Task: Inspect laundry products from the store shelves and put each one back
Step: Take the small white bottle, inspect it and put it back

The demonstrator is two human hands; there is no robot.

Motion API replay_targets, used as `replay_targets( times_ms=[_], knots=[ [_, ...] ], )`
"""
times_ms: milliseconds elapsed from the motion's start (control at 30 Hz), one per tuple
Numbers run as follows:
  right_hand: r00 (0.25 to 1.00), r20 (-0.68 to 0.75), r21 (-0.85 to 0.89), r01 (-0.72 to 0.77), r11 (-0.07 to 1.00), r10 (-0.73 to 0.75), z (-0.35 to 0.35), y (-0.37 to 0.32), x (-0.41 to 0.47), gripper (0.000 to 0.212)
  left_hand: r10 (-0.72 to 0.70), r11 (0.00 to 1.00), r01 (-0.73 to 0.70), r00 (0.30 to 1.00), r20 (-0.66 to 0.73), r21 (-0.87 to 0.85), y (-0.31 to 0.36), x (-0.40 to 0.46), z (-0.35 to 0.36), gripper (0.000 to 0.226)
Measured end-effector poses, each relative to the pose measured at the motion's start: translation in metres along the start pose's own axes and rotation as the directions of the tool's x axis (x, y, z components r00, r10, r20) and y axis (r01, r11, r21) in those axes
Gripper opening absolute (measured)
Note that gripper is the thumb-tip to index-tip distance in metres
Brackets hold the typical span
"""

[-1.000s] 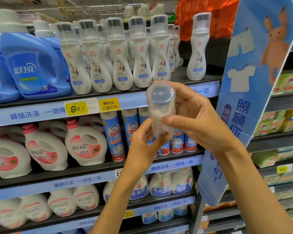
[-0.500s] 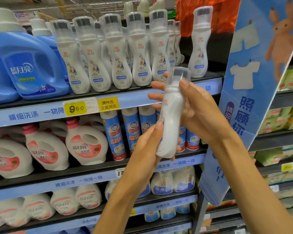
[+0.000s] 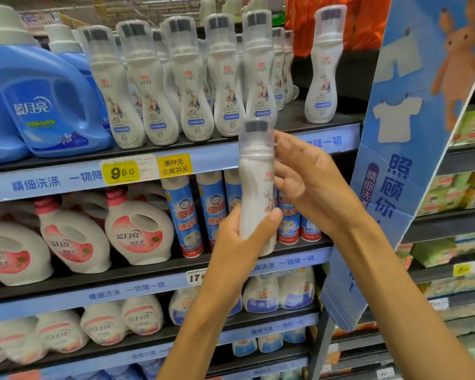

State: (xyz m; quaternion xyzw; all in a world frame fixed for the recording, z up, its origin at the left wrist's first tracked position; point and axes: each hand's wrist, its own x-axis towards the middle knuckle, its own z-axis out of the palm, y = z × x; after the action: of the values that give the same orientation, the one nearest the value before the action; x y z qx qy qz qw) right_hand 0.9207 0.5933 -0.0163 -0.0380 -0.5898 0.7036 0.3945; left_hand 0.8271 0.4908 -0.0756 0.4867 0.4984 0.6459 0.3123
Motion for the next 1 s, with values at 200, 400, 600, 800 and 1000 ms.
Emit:
replay_targets(
  times_ms=[200, 400, 600, 800, 1000],
  knots=[
    [0.999, -0.046, -0.015, 0.019, 1.0, -0.019, -0.004, -0.001, 0.001, 0.049, -0.035, 0.999, 0.036, 0.998, 0.047, -0.019, -0.005, 0.001, -0.004, 0.027],
    [0.996, -0.059, -0.015, 0.06, 0.998, -0.061, -0.008, -0.007, 0.002, 0.042, -0.056, 0.996, 0.058, 0.998, 0.031, -0.063, 0.0, 0.006, -0.005, 0.046],
    [0.981, -0.108, -0.227, 0.134, 0.965, -0.161, -0.009, -0.02, 0.01, 0.041, 0.098, 0.993, -0.09, 0.991, -0.095, 0.079, 0.011, 0.028, 0.013, 0.047],
    [0.978, -0.096, 0.041, 0.187, 0.981, -0.183, -0.012, -0.04, 0.023, 0.042, 0.074, 0.994, -0.068, 0.994, 0.08, -0.081, 0.022, 0.042, 0.014, 0.054],
    [0.985, -0.078, 0.043, 0.156, 0.987, -0.152, -0.017, -0.045, 0.023, 0.042, 0.078, 0.989, -0.065, 0.993, 0.09, -0.135, 0.021, 0.038, 0.018, 0.046]
  ],
)
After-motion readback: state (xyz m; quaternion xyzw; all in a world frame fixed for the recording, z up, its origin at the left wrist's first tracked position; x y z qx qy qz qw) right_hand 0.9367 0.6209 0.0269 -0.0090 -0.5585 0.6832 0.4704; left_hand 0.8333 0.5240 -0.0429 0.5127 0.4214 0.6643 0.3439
